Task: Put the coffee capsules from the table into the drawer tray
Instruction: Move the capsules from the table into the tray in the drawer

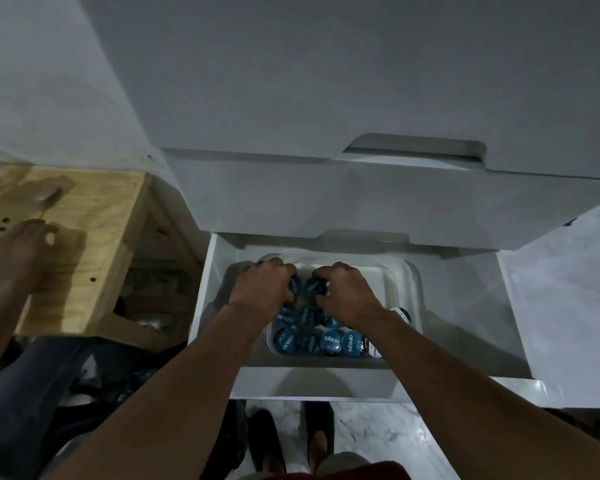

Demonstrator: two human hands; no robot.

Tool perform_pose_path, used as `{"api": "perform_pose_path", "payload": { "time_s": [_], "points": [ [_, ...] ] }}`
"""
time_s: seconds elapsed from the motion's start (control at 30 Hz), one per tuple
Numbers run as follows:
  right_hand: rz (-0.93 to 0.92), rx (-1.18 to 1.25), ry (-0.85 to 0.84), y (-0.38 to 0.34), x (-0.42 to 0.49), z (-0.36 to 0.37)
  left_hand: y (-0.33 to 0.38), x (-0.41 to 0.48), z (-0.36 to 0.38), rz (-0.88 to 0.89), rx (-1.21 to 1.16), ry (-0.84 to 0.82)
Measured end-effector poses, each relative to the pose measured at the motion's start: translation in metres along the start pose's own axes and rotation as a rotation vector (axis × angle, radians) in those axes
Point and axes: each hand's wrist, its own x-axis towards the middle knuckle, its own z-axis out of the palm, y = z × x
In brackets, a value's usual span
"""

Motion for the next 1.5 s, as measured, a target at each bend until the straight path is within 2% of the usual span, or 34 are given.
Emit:
{"api": "perform_pose_path", "payload": {
  "time_s": [0.47,0.77,1.5],
  "points": [
    [0.004,0.001,-0.026,0.001,-0.001,-0.001,-0.006,0.001,-0.002,0.026,-0.143,-0.071],
    [-0.006,-0.035,-0.069,0.001,-0.001,-0.003,-0.007,-0.001,-0.004,0.008,-0.076,-0.078],
    [-0.046,-0.056,-0.033,0.003,0.002,0.002,-0.004,-0.009,-0.009,0.046,0.038,-0.067]
  ]
}}
